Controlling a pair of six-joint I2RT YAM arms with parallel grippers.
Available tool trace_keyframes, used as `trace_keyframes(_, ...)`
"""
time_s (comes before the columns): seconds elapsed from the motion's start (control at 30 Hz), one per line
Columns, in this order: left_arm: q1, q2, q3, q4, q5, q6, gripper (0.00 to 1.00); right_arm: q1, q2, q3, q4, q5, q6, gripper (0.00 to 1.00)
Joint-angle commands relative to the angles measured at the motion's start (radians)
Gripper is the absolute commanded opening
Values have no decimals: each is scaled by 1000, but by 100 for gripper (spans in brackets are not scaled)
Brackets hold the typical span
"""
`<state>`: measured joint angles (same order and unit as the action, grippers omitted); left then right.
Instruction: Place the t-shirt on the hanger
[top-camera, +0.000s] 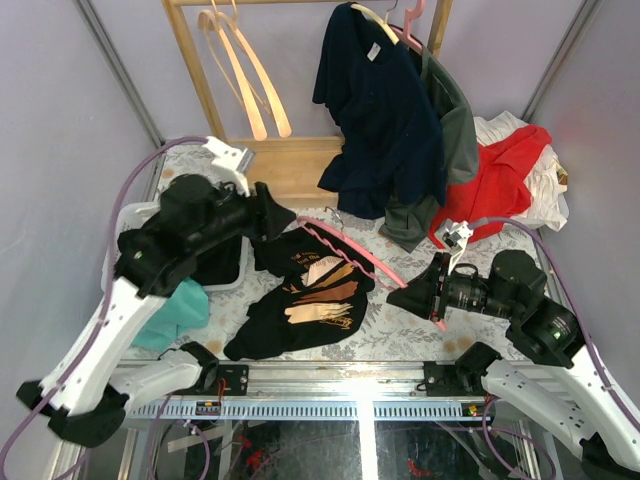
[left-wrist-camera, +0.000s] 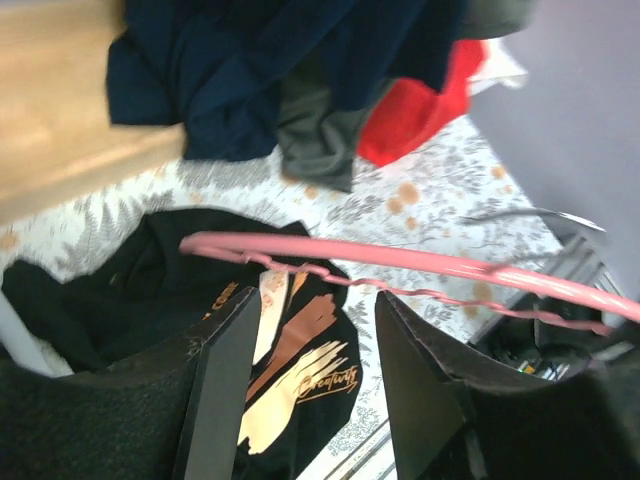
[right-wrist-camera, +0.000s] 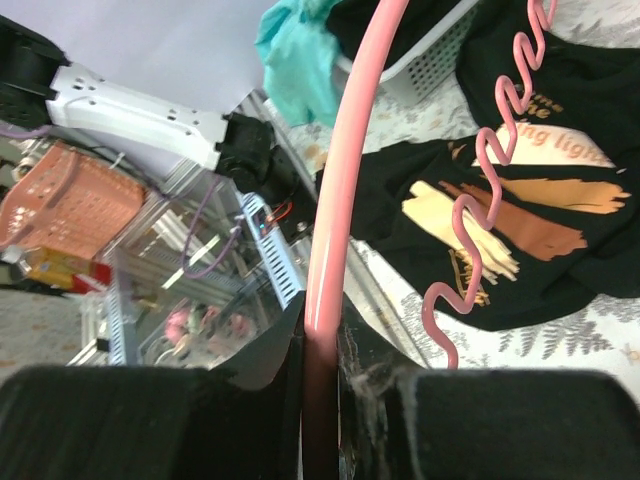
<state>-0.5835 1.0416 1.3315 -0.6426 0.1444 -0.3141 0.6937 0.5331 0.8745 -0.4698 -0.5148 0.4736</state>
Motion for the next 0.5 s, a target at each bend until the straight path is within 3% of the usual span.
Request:
trace_keyframes(0.0, -4, -112, -27, 67, 256, 163, 51, 3, 11, 112, -12, -125, 39, 0)
trace_keyframes(0.1, -4, -152, -72, 46, 439, 198, 57, 4, 17, 175, -49, -197, 70, 0)
trace_keyframes(0.27, -4, -187, -126, 65, 613, 208, 63, 4, 37, 226, -17, -335, 169, 0)
trace_keyframes(0.47, -3, -202, -114, 53, 637, 256, 65, 4, 53, 201, 46, -428, 277, 0)
